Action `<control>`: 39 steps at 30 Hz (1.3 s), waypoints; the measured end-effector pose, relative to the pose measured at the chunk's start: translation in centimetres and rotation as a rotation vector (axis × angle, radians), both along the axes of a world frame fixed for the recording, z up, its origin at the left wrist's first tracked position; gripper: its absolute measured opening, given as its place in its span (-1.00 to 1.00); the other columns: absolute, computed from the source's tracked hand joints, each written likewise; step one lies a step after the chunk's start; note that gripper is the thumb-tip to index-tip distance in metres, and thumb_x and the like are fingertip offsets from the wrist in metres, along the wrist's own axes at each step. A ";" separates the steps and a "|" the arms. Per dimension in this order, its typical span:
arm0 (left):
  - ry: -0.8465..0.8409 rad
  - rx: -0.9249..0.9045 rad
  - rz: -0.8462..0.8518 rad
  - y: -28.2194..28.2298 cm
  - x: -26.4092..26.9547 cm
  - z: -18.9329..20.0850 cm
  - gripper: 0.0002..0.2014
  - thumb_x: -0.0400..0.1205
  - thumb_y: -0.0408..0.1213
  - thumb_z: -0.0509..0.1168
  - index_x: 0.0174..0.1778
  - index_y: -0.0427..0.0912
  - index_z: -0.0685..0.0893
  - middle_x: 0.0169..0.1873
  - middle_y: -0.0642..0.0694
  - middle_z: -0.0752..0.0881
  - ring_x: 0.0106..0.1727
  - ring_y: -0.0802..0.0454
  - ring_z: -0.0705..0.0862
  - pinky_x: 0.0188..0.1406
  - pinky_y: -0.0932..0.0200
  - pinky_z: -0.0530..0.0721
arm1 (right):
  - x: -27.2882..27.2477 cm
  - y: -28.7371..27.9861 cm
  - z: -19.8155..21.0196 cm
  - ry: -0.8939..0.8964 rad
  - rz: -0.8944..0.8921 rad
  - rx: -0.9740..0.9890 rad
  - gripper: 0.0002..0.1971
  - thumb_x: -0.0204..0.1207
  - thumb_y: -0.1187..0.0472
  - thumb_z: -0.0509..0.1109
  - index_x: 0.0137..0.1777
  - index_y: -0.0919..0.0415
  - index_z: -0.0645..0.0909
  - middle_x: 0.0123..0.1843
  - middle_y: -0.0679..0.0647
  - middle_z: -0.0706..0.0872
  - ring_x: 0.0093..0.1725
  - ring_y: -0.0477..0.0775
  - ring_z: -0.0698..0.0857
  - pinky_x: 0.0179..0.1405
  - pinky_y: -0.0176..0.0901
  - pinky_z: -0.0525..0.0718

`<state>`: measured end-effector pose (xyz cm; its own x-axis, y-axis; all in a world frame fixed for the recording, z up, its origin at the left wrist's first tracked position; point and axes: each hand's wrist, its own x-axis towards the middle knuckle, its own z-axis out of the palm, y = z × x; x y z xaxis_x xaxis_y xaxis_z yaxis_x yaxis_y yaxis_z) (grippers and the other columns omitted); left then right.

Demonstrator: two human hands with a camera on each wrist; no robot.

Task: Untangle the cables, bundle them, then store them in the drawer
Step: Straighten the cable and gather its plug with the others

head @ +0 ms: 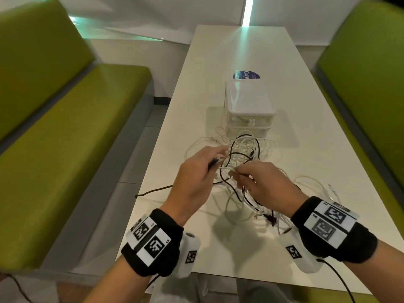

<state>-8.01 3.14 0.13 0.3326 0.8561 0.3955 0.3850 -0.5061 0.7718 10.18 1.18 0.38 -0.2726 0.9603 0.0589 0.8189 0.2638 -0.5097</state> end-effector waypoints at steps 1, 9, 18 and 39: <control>0.022 -0.006 -0.037 -0.1 0.2 -0.1 -0.69 0.69 -0.36 0.19 0.33 -0.14 0.64 0.04 0.05 0.72 -0.21 0.52 0.59 -0.20 0.60 0.46 | 0.0 0.0 0.0 0.032 0.002 0.025 -0.80 0.65 0.18 0.33 -0.17 0.16 0.71 -0.25 -0.06 0.77 -0.20 -0.06 0.66 -0.23 -0.27 0.51; 0.511 0.053 -0.045 -0.4 1.0 -0.9 -0.86 0.68 -0.32 0.18 0.07 -0.08 0.61 -0.08 0.01 0.58 -0.14 -0.10 0.62 -0.14 -0.11 0.60 | -1.0 -1.1 0.3 0.374 0.049 -0.140 -0.67 0.53 0.46 0.33 -0.21 -0.06 0.60 -0.36 -0.11 0.73 -0.41 -0.16 0.71 -0.29 -0.35 0.61; 0.289 0.055 0.101 1.2 -1.8 1.2 -0.84 0.73 -0.25 0.19 0.01 -0.01 0.70 -0.54 0.26 0.59 -0.54 0.15 0.50 -0.48 0.32 0.35 | -0.1 -0.5 -0.3 0.072 0.165 -0.046 -0.69 0.70 -0.06 0.14 -0.28 -0.06 0.48 -0.43 -0.17 0.61 -0.40 -0.22 0.58 -0.34 -0.40 0.44; 0.438 0.071 -0.053 -1.4 1.8 -1.5 -0.51 0.64 -0.34 0.16 0.52 0.05 0.44 0.17 0.04 0.63 0.02 -0.10 0.71 -0.09 -0.01 0.66 | 0.7 -0.5 -0.2 0.019 0.010 -0.064 -0.79 0.71 0.17 0.14 0.03 0.11 0.62 -0.20 -0.05 0.76 -0.33 -0.04 0.61 -0.30 -0.15 0.51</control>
<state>-6.23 1.77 -1.42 0.5247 0.8092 0.2645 0.6399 -0.5798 0.5044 10.87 0.72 0.18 -0.2821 0.9594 0.0032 0.8062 0.2389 -0.5413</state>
